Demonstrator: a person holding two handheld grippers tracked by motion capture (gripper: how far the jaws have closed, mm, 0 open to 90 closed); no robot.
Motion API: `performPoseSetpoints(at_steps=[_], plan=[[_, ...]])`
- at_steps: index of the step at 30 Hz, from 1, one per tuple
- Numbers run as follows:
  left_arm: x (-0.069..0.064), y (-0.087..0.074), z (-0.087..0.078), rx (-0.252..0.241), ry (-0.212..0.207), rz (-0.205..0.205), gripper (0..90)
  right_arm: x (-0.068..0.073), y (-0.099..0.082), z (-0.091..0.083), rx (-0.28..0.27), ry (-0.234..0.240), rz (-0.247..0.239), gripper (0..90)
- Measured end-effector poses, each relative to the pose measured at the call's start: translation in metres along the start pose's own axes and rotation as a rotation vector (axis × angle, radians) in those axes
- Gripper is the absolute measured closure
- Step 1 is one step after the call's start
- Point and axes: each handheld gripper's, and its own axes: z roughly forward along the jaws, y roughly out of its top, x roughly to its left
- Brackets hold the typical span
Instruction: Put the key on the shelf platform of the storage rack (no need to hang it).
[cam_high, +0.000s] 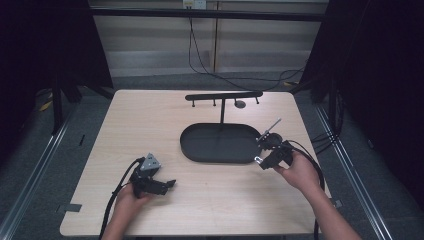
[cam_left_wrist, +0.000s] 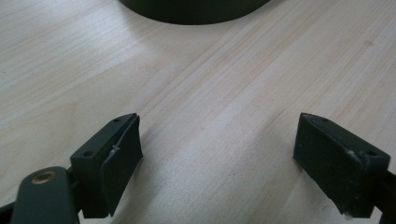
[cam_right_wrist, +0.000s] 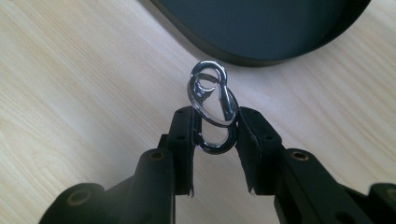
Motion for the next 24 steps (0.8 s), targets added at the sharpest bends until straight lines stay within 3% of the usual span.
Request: performPoseSetpoints(at_steps=[24], plan=[[0.0, 0.0, 0.0, 0.0, -0.001, -0.001, 14.7, 0.002, 0.037, 0.003, -0.027, -0.034, -0.023, 67.6]])
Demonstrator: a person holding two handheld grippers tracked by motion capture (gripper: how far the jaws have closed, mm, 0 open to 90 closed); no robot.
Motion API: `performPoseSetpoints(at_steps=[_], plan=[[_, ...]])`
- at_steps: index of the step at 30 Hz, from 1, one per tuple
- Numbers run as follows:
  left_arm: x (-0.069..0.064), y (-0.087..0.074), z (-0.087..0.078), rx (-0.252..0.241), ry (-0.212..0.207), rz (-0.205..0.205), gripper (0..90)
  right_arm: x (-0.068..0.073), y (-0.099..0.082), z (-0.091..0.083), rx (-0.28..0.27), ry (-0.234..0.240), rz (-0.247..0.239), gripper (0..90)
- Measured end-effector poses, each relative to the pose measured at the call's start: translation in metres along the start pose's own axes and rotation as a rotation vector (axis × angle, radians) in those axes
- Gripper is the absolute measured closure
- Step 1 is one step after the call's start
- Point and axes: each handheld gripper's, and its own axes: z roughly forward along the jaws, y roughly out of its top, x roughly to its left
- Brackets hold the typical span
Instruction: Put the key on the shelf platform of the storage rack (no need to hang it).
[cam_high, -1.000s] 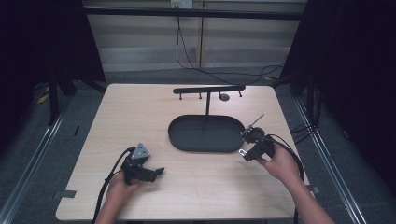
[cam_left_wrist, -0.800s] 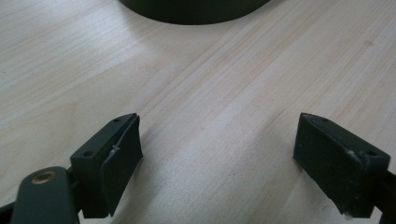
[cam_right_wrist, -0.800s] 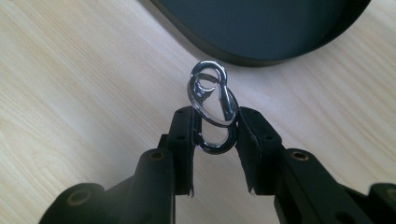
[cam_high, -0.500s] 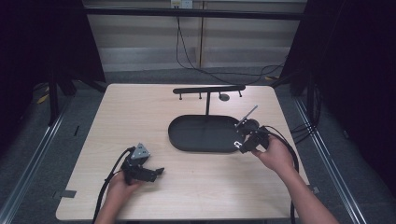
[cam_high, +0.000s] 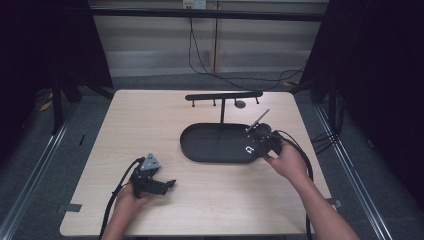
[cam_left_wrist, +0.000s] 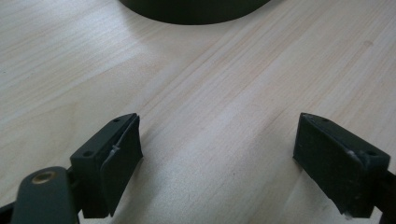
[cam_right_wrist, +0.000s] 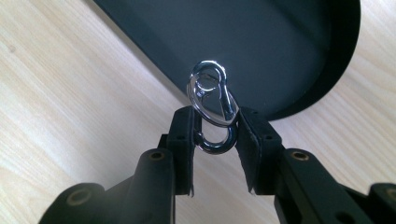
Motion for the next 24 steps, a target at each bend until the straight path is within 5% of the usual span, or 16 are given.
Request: performPoseSetpoints(at_steps=[24], plan=[[0.0, 0.0, 0.0, 0.0, 0.0, 0.0, 14.7, -0.001, 0.024, 0.023, -0.021, -0.025, 0.015, 67.6]])
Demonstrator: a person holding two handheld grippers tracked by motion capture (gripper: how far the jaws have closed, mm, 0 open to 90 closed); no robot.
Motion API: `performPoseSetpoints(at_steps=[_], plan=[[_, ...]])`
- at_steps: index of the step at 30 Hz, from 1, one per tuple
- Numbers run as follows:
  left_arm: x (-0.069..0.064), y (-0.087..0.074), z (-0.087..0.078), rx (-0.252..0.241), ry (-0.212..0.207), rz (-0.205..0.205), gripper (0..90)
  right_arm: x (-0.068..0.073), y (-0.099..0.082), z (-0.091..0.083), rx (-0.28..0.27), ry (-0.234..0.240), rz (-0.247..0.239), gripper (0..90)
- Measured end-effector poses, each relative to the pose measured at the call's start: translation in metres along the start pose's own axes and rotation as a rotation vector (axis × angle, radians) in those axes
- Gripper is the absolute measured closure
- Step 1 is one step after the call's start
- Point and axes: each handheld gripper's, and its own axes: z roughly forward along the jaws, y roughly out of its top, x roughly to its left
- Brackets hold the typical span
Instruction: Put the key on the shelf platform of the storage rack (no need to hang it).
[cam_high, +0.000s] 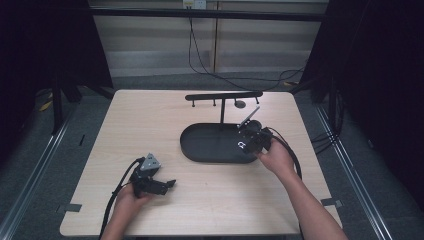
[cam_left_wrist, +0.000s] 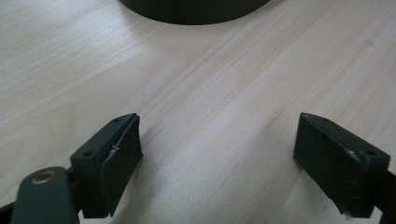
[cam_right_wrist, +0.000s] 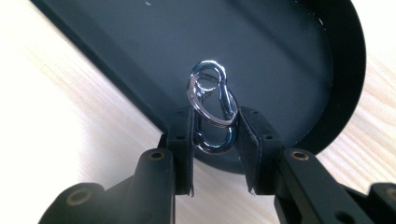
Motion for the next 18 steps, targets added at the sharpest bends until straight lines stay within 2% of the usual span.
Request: performPoseSetpoints(at_steps=[18], plan=[[0.0, 0.0, 0.0, 0.0, 0.0, 0.0, 14.6, -0.001, 0.013, 0.021, -0.009, -0.002, 0.017, 67.4]])
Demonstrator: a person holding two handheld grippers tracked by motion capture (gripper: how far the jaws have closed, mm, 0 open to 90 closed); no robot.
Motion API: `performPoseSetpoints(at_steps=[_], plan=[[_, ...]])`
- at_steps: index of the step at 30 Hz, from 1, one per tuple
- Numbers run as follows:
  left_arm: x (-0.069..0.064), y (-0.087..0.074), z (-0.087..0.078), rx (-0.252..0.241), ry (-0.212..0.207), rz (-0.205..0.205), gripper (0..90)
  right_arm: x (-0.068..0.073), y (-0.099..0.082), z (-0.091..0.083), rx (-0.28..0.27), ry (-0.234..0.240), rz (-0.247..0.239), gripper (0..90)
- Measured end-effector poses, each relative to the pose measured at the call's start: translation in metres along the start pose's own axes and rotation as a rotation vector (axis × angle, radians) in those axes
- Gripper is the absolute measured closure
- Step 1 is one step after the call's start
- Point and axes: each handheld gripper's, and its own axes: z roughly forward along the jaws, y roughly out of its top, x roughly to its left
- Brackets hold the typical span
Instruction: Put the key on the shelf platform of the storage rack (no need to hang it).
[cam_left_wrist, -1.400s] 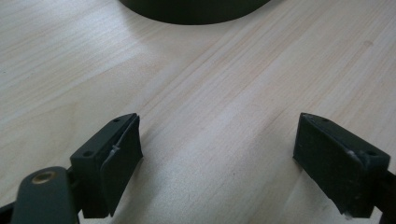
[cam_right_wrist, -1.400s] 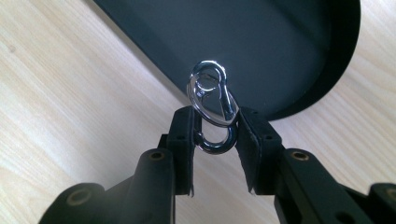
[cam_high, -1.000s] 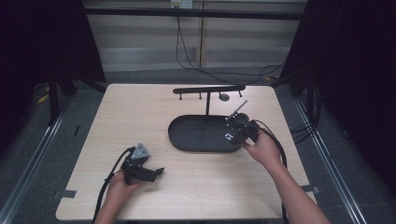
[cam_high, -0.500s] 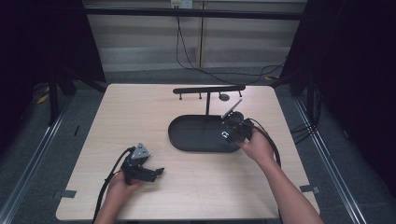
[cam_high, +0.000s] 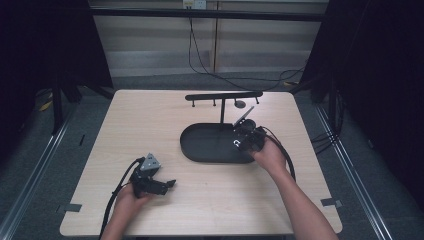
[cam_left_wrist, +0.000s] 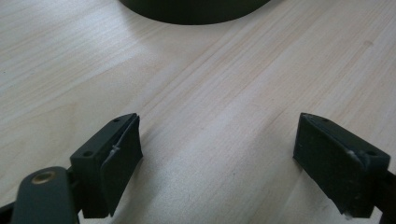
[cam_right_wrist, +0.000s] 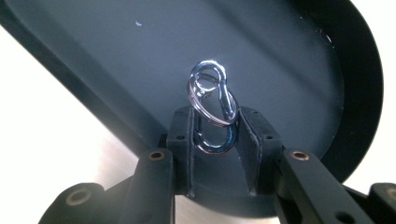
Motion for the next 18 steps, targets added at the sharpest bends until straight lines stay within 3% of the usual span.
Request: performPoseSetpoints(at_steps=[11, 18], plan=[[0.0, 0.0, 0.0, 0.0, 0.0, 0.0, 14.6, -0.005, 0.002, 0.011, -0.005, 0.007, 0.049, 67.4], [0.0, 0.0, 0.0, 0.001, -0.001, -0.001, 14.6, -0.004, 0.004, 0.014, -0.014, 0.011, 0.043, 67.5]])
